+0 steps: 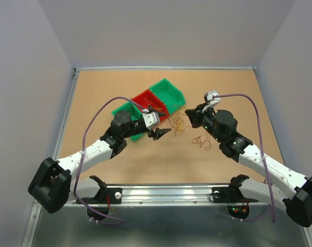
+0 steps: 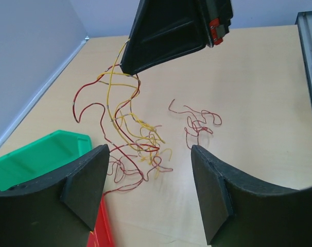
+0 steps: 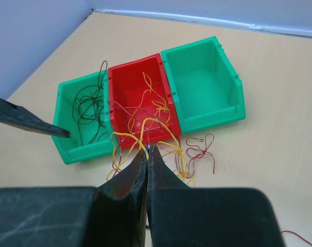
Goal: Untangle the cables
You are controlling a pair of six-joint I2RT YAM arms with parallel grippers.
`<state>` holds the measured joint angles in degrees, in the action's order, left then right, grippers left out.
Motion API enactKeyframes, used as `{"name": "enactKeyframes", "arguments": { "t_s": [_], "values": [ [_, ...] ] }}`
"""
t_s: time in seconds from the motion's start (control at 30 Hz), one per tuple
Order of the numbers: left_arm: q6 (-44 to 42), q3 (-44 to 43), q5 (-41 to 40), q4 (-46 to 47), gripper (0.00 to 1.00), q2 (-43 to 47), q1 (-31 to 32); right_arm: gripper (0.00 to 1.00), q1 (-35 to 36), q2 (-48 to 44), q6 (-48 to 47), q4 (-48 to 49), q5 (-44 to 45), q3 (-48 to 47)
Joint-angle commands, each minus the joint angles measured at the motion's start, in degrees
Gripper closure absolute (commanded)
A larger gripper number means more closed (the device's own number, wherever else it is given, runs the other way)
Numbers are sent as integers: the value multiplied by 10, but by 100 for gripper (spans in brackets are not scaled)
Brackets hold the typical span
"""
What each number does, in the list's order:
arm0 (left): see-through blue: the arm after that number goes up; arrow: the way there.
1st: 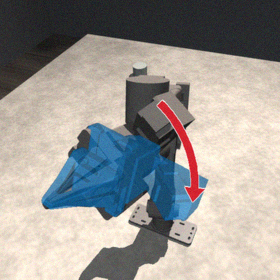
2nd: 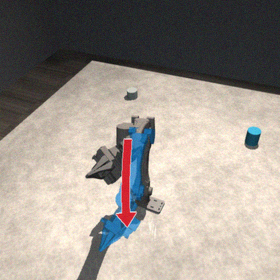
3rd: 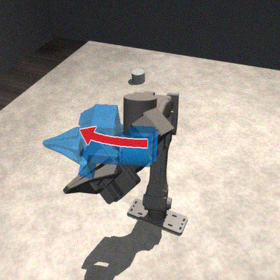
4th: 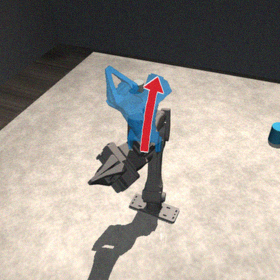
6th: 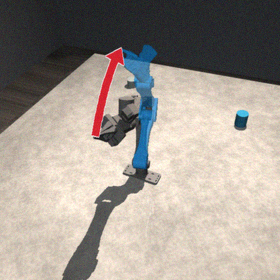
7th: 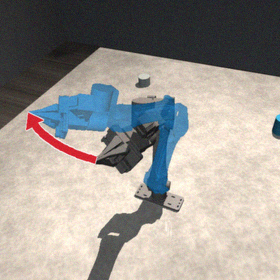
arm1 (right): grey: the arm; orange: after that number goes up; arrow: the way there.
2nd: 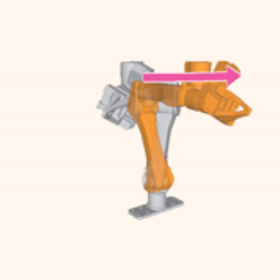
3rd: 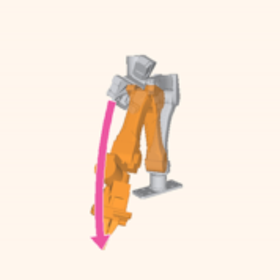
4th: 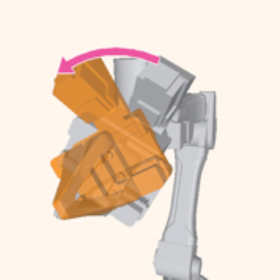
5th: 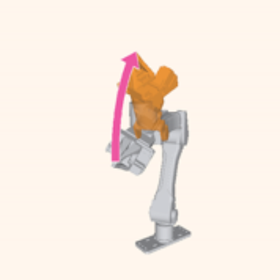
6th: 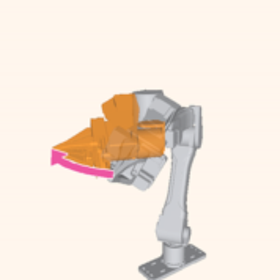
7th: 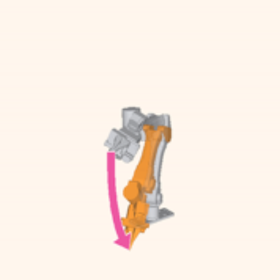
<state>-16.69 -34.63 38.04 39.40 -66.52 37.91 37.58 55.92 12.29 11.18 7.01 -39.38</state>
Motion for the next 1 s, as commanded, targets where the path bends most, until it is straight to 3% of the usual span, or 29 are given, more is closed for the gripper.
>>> {"name": "enactKeyframes", "arguments": {
  "t_s": [0.0, 0.33, 0.63, 0.73, 0.83, 0.87, 0.97],
  "values": [
    [0, -35, -43, 16, 25, -27, 5, 99, 1, 5, 5, 47, -44, -47],
    [24, -52, -83, 60, 28, -67, 5, 99, 1, 17, 3, 60, -83, -47],
    [40, -76, -69, 74, 48, -103, 5, 99, 1, 23, 4, 70, -112, -48],
    [46, -83, -54, 74, 60, -118, 5, 99, 1, 26, 5, 75, -119, -48],
    [46, -88, -39, 74, 78, -125, 5, 99, 1, 28, 5, 78, -119, -47],
    [46, -87, -32, 72, 96, -123, 5, 99, 1, 30, 4, 78, -118, -47],
    [46, -83, -23, 71, 100, -111, 5, 88, 1, 29, -2, 77, -112, -45]
  ]
}}
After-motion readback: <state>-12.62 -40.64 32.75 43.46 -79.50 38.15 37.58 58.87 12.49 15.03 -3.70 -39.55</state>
